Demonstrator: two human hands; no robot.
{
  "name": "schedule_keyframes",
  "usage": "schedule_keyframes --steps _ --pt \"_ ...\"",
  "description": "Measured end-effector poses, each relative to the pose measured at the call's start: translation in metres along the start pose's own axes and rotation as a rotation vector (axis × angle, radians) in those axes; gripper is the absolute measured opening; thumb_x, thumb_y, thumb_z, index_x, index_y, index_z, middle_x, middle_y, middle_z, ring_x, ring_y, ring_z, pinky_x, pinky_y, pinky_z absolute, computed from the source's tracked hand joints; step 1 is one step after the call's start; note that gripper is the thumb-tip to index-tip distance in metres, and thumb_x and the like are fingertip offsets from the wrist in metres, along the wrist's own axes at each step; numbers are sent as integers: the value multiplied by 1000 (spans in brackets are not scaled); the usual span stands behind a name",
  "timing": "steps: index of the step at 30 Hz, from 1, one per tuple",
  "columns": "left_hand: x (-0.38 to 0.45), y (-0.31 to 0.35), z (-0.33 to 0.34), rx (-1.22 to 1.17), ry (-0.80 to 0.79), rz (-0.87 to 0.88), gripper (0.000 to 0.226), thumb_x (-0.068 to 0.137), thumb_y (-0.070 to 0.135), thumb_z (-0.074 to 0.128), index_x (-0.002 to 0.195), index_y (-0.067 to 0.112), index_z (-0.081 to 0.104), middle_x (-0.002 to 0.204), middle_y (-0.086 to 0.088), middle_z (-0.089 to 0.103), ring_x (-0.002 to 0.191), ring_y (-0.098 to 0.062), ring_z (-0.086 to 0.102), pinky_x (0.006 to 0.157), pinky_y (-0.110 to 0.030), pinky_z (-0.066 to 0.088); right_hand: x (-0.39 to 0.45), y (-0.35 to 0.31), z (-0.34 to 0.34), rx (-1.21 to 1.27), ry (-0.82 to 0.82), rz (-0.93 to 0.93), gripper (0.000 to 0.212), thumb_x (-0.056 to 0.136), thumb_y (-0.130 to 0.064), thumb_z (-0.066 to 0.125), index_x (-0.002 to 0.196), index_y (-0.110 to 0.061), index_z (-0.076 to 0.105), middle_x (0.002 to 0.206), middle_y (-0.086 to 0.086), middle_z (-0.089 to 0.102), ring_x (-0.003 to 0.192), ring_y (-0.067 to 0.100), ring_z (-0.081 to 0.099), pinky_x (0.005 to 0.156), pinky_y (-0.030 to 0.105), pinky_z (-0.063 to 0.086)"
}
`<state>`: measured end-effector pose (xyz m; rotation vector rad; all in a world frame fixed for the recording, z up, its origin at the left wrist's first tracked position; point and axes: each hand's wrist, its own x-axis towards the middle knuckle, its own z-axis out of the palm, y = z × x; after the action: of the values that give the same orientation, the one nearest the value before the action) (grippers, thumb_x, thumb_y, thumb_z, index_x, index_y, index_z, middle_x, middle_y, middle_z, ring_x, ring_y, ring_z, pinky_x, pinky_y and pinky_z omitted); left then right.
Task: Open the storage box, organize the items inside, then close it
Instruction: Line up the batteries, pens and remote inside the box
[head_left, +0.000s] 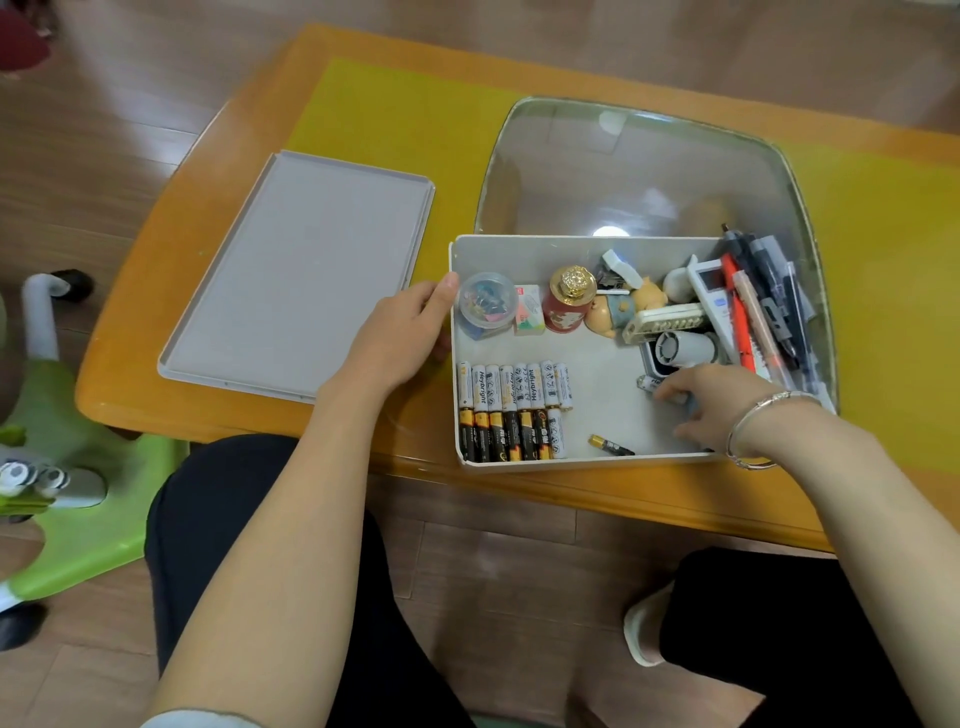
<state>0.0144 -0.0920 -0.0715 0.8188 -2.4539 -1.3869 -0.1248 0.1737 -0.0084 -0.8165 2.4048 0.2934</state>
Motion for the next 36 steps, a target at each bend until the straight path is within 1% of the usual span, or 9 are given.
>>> schedule_keyframes --steps 4,8,12,16,20,23,25,31,36 --pt "0 -1 0 12 -8 -1 56 98 59 28 111 19 64 98 -2 70 79 1 58 66 -18 41 3 1 4 -46 -28 -16 37 84 -14 63 120 -24 60 115 -1 58 99 17 56 82 19 40" --pt "0 -1 0 -5 -19 -19 57 97 60 28 111 19 64 98 -2 70 81 -1 58 66 -19 42 6 -6 8 35 -12 -44 3 81 -19 68 83 -19 69 93 -2 68 85 16 61 73 18 41" --pt "1 -1 -1 -5 -23 -18 56 97 60 28 112 19 64 99 -1 70 80 1 59 65 -19 41 13 -25 9 6 -44 -33 22 77 -28 73 64 -22 57 76 -4 64 73 14 59 61 21 43" --pt "1 0 -2 -19 -28 -22 56 97 59 29 113 19 64 101 -3 70 79 2 58 66 -19 41 20 -38 14 -29 -1 -33 20 77 -29 70 78 -18 54 86 3 63 81 22 60 71 29 50" --pt "0 0 -1 1 -35 -19 56 98 59 28 113 18 63 100 -4 70 77 2 57 65 -18 40 18 -39 13 123 57 -78 31 78 -28 65 102 -21 46 76 0 61 68 19 60 62 27 49" --pt "1 0 -2 -1 -37 -22 57 97 59 28 112 18 63 99 -3 70 79 0 59 66 -19 41 16 -44 9 373 58 -135 20 79 -23 66 95 -25 54 64 -3 66 47 11 60 44 16 45" --pt "1 0 -1 -4 -40 -23 56 97 60 28 112 19 63 97 -1 70 80 0 59 66 -20 41 15 -51 8 438 -42 -178 23 76 -26 72 93 -27 56 62 0 68 44 10 57 41 16 42" --pt "0 0 -2 15 -28 -30 53 97 60 27 112 23 62 86 12 65 72 5 57 61 -16 37 20 -60 9 183 -110 -83 38 66 -35 82 90 -20 57 80 -2 67 60 11 60 59 24 49" --pt "0 1 -2 32 -31 -33 55 97 61 27 112 23 63 83 16 63 70 6 57 60 -16 37 21 -55 10 274 -110 -30 20 72 -29 80 71 -16 66 64 1 71 61 13 67 64 27 55"
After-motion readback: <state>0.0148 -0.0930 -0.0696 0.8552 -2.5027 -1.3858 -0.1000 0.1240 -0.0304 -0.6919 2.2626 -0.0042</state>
